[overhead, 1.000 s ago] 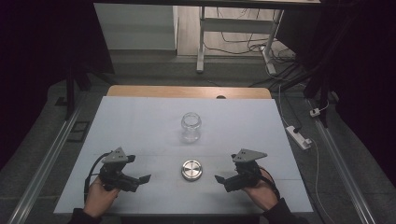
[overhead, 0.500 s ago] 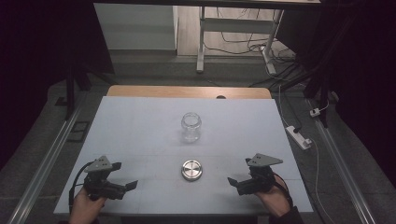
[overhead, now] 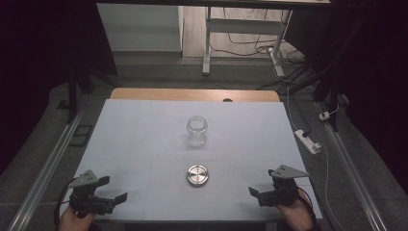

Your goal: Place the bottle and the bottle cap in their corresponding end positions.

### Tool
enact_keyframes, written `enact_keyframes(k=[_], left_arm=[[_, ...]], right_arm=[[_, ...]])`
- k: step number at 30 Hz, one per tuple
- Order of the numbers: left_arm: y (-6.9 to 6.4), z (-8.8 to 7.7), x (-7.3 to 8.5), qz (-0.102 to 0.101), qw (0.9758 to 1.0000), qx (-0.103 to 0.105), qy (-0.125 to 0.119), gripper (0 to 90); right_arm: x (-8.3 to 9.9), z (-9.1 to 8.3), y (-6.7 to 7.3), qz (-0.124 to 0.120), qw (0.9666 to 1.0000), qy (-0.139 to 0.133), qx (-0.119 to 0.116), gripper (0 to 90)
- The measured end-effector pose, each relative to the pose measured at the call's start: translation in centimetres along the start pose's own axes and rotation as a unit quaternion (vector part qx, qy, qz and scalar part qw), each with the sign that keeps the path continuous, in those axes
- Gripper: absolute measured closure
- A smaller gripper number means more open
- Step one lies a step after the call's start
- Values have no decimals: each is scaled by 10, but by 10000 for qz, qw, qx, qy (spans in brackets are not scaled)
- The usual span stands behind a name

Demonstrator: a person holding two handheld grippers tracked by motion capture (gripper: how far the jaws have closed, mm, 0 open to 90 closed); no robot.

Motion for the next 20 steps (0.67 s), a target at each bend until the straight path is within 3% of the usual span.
enact_keyframes(k=[11, 14, 20], left_arm=[[0, -9, 14, -118, 9994, -283, 164, 0], [-1, -10, 16, -78, 9983, -464, 352, 0], [0, -10, 17, -137, 9984, -406, 361, 1]], right_arm=[[15, -14, -10, 273, 9995, 101, 146, 0], [16, -16, -10, 319, 9993, 118, 169, 0], [18, -17, -11, 332, 9990, 201, 222, 0]])
Point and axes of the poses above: each handheld gripper's, and its own axes: z roughly forward along the jaws, x roughly out of its underside, y roughly to its left, the point moved 3 cm from there along z, roughly forward along the jaws, and after that the axes turned 9 degrees about z, right-handed, at the moved point
